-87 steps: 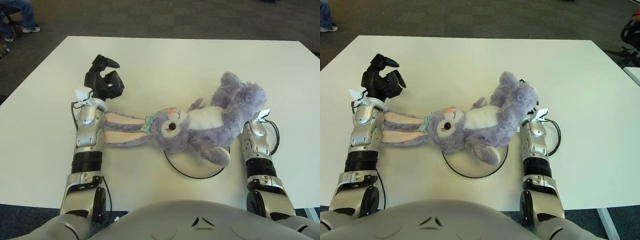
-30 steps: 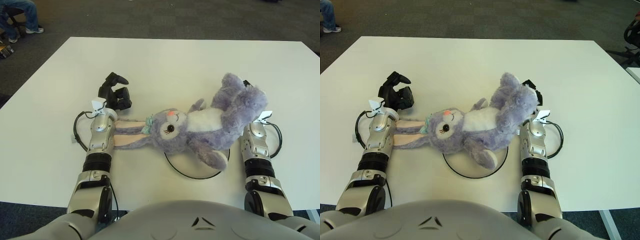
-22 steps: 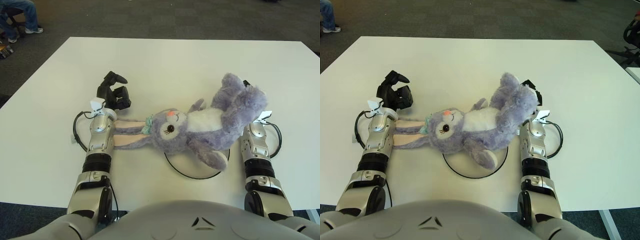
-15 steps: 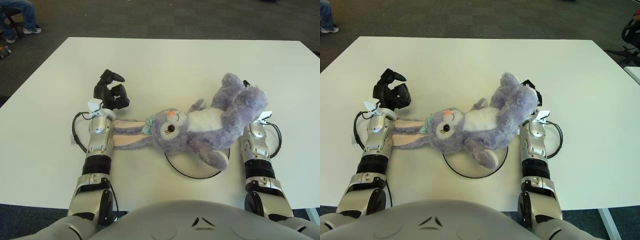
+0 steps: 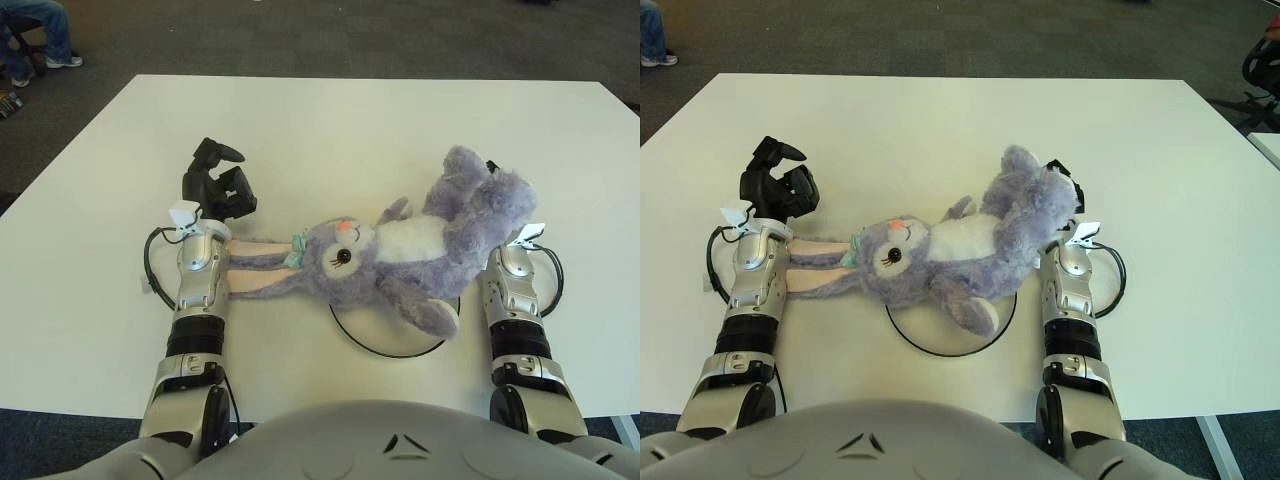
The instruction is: Put the doll into the plate.
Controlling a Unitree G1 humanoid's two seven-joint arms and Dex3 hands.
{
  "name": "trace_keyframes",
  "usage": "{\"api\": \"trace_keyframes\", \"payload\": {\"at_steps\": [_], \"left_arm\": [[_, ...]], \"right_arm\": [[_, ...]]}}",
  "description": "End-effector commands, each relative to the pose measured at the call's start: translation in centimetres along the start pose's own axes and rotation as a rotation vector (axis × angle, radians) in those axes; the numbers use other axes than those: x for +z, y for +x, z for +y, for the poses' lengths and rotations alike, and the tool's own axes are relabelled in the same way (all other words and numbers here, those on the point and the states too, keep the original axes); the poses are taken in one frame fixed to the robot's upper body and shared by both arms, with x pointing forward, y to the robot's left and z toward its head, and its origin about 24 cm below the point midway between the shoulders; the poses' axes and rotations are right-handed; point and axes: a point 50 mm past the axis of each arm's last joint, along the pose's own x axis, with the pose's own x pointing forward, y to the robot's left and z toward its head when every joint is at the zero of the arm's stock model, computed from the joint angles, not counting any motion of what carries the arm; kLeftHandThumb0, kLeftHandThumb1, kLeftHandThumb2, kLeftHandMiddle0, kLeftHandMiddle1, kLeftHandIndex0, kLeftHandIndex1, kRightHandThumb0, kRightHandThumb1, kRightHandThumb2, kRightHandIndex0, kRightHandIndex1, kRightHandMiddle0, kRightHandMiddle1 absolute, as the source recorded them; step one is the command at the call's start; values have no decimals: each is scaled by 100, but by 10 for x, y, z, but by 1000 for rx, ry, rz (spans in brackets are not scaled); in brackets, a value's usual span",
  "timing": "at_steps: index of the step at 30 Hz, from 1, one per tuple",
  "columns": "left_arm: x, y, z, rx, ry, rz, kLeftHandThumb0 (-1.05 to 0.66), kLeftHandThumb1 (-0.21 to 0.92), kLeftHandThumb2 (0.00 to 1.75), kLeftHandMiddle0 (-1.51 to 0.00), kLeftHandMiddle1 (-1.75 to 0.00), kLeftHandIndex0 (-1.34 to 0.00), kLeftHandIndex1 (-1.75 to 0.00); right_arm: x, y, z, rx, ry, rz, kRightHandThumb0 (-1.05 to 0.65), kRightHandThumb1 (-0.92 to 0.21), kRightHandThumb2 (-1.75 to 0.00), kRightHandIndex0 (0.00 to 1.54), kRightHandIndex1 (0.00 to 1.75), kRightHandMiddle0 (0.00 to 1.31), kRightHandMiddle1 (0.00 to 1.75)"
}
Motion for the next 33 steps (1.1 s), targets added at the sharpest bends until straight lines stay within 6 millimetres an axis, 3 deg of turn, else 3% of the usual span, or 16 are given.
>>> {"api": "trace_keyframes", "payload": {"at_steps": [1,33], "left_arm": [[-18,-19,1,41,-31,86,-48,30,133,-117,-175,-62,-175],[-12,-25,0,33,-28,74,-48,30,134,-119,-175,-62,-175]], "right_arm": [[-5,-6,-3,-8,-3,13,-52,-22,-143,129,175,69,175],[-3,-9,-1,-13,-3,-9,-51,-24,-140,130,175,67,175]]}}
